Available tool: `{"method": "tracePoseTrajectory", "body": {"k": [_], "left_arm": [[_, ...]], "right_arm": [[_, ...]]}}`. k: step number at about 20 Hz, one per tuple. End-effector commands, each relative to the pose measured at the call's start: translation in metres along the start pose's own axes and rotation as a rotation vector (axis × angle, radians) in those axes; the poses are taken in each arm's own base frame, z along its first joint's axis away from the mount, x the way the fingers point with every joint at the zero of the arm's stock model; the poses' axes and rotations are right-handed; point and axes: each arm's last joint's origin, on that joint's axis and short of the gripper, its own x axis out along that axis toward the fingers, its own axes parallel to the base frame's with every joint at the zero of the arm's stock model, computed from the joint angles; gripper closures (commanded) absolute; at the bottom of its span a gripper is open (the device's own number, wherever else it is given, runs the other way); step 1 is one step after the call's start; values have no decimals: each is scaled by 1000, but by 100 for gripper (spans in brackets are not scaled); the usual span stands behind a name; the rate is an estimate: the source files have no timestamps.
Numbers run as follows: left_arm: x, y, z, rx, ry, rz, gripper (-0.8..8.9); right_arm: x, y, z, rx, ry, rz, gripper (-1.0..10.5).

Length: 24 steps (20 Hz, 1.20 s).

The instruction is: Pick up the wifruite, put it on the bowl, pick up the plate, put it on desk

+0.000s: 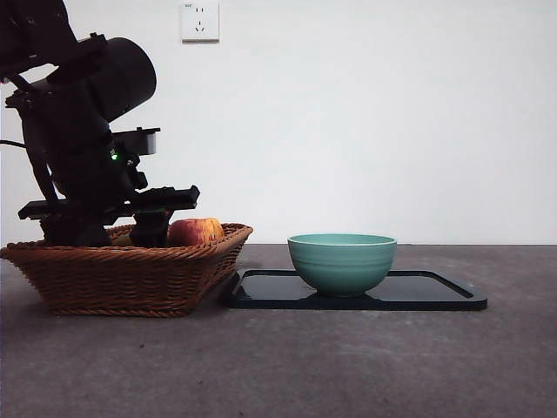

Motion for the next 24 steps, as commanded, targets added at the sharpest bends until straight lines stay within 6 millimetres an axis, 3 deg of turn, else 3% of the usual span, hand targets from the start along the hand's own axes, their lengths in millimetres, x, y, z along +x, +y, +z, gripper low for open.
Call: {"method": "tracePoseTrajectory", "body": {"k": [1, 3, 9, 16, 24], "left_arm": [[9, -2, -4, -11, 34, 1, 532], [7, -2, -4, -10, 45, -3, 431], [-23, -2, 10, -17, -31, -22, 429], [-97, 2, 19, 4, -133, -94, 430], [-181, 7, -4, 125, -113, -467, 438]], "right_arm": [[-1, 1, 3, -6, -12, 7, 744], [-1, 1, 3, -6, -12, 7, 744], [-1, 1, 3, -6, -13, 7, 744], [-1, 1, 3, -7, -13, 7, 744], [-1, 1, 3, -6, -13, 6, 744]]}}
